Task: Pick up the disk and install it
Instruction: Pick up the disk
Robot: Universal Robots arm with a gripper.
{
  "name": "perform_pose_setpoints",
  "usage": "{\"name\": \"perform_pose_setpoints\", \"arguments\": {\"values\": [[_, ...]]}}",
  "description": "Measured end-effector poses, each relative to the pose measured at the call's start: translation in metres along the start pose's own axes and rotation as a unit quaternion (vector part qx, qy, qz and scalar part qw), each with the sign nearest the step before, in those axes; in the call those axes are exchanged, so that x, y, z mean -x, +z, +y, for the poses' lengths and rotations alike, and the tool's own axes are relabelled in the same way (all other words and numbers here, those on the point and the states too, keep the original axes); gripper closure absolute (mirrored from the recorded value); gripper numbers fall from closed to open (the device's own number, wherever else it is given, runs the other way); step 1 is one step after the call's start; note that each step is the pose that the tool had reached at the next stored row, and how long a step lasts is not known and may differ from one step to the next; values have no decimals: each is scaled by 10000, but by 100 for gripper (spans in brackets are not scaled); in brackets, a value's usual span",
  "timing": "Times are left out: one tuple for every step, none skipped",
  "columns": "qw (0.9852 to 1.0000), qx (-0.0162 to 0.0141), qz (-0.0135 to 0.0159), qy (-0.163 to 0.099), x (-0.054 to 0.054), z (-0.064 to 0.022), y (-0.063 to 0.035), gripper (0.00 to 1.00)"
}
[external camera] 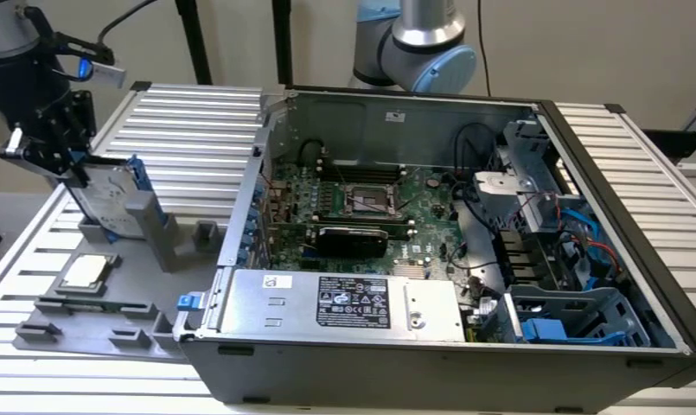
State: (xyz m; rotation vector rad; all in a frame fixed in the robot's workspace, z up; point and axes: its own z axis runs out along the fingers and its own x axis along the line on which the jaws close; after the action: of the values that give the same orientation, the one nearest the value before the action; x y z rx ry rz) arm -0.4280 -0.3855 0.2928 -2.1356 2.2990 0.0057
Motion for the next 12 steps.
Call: {"name": "perform_pose_setpoints", "arguments": {"values": [[10000, 1, 1, 0, 2, 0, -23, 100], [10000, 2, 1, 0, 3, 0, -49, 100], [10000, 1, 1, 0, 3, 0, -87, 100], [10000, 1, 1, 0, 4, 0, -127, 100], [10000, 2, 1, 0, 5, 0, -172, 100], [10000, 2, 2, 0, 5, 1, -217, 100], [10000, 1, 1, 0, 6, 1, -264, 100], [10000, 1, 2, -1, 6, 1, -306, 100], [10000, 1, 1, -1, 7, 1, -353, 100], [10000, 1, 1, -1, 7, 0, -399, 100], [10000, 2, 2, -1, 8, 0, -446, 100], [10000, 1, 1, -1, 8, -1, -491, 100]]}}
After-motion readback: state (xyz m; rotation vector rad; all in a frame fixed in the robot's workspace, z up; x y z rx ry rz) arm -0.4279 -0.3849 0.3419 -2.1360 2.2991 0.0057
